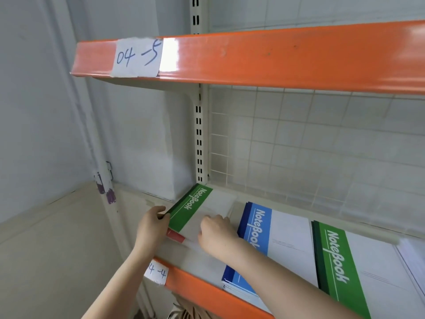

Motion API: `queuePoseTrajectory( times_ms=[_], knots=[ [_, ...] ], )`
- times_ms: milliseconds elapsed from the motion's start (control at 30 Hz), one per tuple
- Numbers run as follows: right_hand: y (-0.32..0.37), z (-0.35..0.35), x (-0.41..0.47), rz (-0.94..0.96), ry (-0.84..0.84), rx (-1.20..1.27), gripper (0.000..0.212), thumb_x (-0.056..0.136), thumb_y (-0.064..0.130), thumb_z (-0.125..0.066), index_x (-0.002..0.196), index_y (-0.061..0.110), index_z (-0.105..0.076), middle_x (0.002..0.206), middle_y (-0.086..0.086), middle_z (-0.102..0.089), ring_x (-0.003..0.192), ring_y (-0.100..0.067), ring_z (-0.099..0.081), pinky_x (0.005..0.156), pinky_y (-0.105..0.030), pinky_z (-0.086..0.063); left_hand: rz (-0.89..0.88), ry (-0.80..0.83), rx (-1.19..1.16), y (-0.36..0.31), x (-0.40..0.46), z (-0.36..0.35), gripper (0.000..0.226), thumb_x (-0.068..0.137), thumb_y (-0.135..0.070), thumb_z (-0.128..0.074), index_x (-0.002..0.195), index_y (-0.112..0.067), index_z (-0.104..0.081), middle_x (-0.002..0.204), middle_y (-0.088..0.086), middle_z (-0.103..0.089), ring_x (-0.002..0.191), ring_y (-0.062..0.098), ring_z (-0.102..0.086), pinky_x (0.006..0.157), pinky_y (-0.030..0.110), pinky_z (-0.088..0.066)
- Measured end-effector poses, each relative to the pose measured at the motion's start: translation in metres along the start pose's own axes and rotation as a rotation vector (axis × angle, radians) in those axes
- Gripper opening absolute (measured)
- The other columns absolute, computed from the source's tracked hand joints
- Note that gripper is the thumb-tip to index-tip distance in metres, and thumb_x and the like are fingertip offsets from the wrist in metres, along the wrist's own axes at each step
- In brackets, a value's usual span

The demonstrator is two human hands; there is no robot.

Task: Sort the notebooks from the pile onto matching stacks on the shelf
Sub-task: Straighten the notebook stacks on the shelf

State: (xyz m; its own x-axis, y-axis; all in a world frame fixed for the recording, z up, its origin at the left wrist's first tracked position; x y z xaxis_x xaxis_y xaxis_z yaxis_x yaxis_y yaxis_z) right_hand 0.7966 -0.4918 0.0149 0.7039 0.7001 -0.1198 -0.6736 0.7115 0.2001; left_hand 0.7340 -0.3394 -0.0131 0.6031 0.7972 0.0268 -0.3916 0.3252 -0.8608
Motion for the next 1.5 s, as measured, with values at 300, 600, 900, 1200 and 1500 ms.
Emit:
queuePoseTrajectory(
  times_ms=[300,600,900,1200,1500],
  knots=[
    [-0.01,0.007,0.005,-0.145,-0.054,0.474,0.033,0.096,0.023,-0.042,0.121,0.001,-0.045,0.124,-0.018,-0.052,0.111,-0.033,-0.052,0.08,-0.032,-0.04,0.138,0.172,-0.465,-0.028,-0.004,0.015,0.016,0.093,0.003,-0.053,0.109,-0.001,-0.052,0.078,0.013,-0.057,0.065,0.021,-0.057,0.043,0.02,-0.052],
    [-0.048,0.082,-0.029,-0.006,-0.352,1.553,0.03,0.088,0.033,-0.064,0.11,0.014,-0.057,0.103,-0.004,-0.07,0.094,-0.021,-0.068,0.086,-0.039,-0.055,-0.168,0.212,-0.723,-0.095,-0.062,0.058,0.015,0.088,0.0,-0.058,0.1,-0.009,-0.058,0.068,0.007,-0.067,0.055,0.012,-0.065,0.054,0.019,-0.056],
    [-0.172,0.11,-0.12,-0.234,-0.81,1.079,0.011,0.092,0.012,-0.053,0.102,0.01,-0.054,0.09,-0.001,-0.062,0.074,-0.013,-0.058,0.06,-0.022,-0.046,-0.206,0.734,-0.705,-0.138,-0.144,-0.052,0.041,0.077,-0.002,-0.064,0.117,-0.012,-0.059,0.086,0.007,-0.073,0.064,0.01,-0.066,0.053,0.016,-0.052],
    [-0.285,0.099,-0.217,-0.577,-0.8,0.675,0.032,0.095,0.01,-0.043,0.064,0.011,-0.04,0.061,-0.006,-0.038,0.058,-0.02,-0.034,0.053,-0.03,-0.024,-0.113,0.482,-0.79,-0.115,-0.116,-0.057,0.018,0.095,-0.003,-0.05,0.101,-0.015,-0.062,0.072,-0.008,-0.072,0.061,0.003,-0.065,0.054,0.013,-0.052],
    [-0.283,0.079,-0.233,-0.605,-0.808,0.807,0.02,0.098,0.018,-0.046,0.112,0.011,-0.057,0.095,-0.005,-0.058,0.081,-0.02,-0.05,0.06,-0.023,-0.037,-0.074,0.484,-0.797,-0.112,-0.133,-0.085,0.017,0.096,-0.001,-0.047,0.097,-0.015,-0.057,0.085,0.006,-0.065,0.059,0.009,-0.064,0.05,0.019,-0.054]
  ],
)
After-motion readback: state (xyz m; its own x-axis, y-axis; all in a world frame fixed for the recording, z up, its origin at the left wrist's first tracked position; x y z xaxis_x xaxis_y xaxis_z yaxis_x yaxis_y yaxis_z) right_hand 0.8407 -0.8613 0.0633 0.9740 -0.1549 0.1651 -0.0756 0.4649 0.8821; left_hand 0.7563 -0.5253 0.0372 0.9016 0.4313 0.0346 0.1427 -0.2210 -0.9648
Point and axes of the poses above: each hand's wrist, its own x-axis towards the middle knuckle, its own z-axis out of the back of the hand, y = z × x, the point moved 7 cm from there along x, towards the middle knuckle
